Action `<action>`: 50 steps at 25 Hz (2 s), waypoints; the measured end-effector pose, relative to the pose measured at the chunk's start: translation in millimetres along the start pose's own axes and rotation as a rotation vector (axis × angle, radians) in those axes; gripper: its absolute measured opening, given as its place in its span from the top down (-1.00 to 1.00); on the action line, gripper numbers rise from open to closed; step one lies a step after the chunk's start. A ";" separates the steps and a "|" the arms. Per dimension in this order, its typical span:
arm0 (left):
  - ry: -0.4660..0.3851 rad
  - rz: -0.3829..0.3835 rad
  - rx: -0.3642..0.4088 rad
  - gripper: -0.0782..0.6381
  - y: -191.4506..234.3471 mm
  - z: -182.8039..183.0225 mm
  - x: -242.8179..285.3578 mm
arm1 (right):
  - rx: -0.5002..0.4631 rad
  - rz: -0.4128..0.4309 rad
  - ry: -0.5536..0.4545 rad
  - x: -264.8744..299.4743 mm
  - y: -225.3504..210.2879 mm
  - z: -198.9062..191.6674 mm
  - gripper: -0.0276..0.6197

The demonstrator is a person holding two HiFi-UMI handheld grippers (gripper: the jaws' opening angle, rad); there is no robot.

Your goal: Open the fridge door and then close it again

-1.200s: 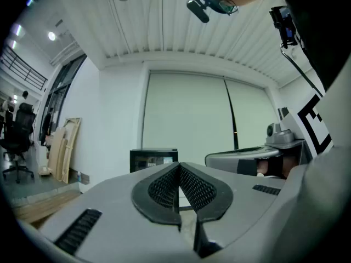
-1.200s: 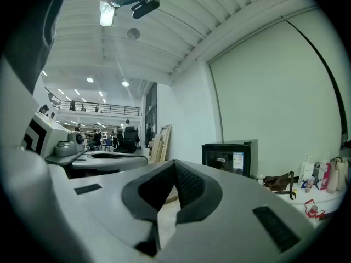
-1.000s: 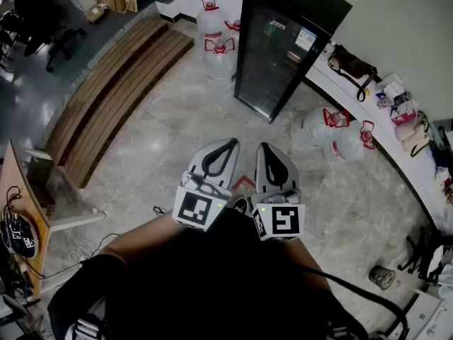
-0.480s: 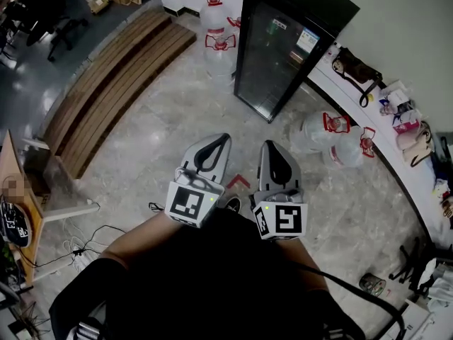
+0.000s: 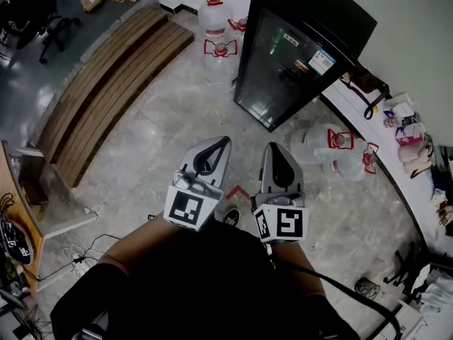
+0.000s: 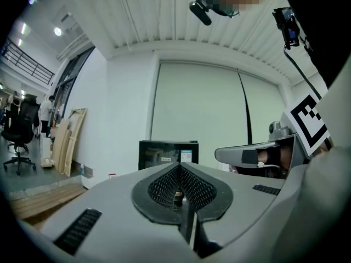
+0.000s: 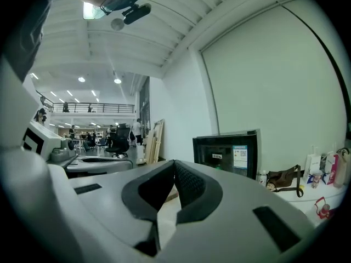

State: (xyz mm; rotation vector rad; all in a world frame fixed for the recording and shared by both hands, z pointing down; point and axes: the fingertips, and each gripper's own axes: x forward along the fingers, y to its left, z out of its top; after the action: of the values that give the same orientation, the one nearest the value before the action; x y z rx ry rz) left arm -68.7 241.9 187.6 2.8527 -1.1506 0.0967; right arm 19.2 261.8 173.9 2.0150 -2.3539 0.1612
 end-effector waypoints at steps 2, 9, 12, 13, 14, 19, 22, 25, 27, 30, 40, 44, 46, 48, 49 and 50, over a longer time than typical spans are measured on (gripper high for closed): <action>0.005 -0.023 0.000 0.76 25.0 -3.6 23.4 | -0.002 -0.016 0.002 34.8 -4.4 -0.1 0.87; 0.033 -0.116 0.009 0.76 110.4 -16.1 112.9 | 0.005 -0.106 0.013 146.4 -30.4 -2.5 0.87; 0.044 -0.124 -0.001 0.76 139.8 -26.6 153.1 | 0.012 -0.128 0.023 183.8 -45.5 -11.2 0.87; 0.047 -0.122 -0.005 0.76 148.5 -30.5 166.2 | 0.013 -0.131 0.025 195.1 -50.1 -14.4 0.87; 0.049 -0.118 -0.009 0.76 157.1 -34.8 179.2 | 0.015 -0.131 0.027 206.4 -54.4 -17.8 0.87; 0.046 -0.107 -0.018 0.76 193.7 -70.8 246.5 | 0.021 -0.106 0.039 264.0 -78.7 -51.9 0.87; 0.051 -0.107 -0.027 0.74 206.8 -103.7 286.8 | 0.028 -0.070 0.065 292.0 -94.8 -82.9 0.87; 0.065 -0.120 -0.040 0.61 220.1 -138.4 325.4 | 0.042 -0.063 0.086 311.4 -111.8 -115.2 0.87; 0.058 -0.117 -0.033 0.55 231.8 -158.0 349.4 | 0.052 -0.067 0.103 320.0 -120.9 -136.7 0.87; 0.024 -0.119 -0.020 0.44 247.3 -177.2 381.4 | 0.069 -0.069 0.135 327.4 -129.5 -167.4 0.87; -0.004 -0.182 0.024 0.19 254.3 -194.3 446.0 | 0.109 -0.073 0.226 340.9 -147.5 -223.0 0.87; -0.024 -0.201 0.024 0.17 252.8 -186.3 458.4 | 0.111 -0.085 0.236 342.6 -160.8 -218.8 0.87; -0.029 -0.219 0.014 0.17 250.4 -186.3 458.7 | 0.115 -0.096 0.237 342.1 -168.0 -216.6 0.87; -0.031 -0.253 0.021 0.17 246.7 -187.2 458.6 | 0.126 -0.105 0.237 341.5 -174.0 -216.6 0.87; -0.032 -0.268 0.025 0.17 244.8 -187.6 458.8 | 0.135 -0.110 0.239 340.6 -176.3 -217.9 0.87; -0.032 -0.276 0.022 0.16 243.7 -188.1 459.2 | 0.142 -0.116 0.241 339.1 -178.2 -219.8 0.87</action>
State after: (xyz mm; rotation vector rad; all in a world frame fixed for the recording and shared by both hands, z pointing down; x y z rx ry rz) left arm 85.7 -234.7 421.4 3.0090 -0.7526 0.0491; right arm 133.8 -75.6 434.8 2.0516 -2.1289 0.5472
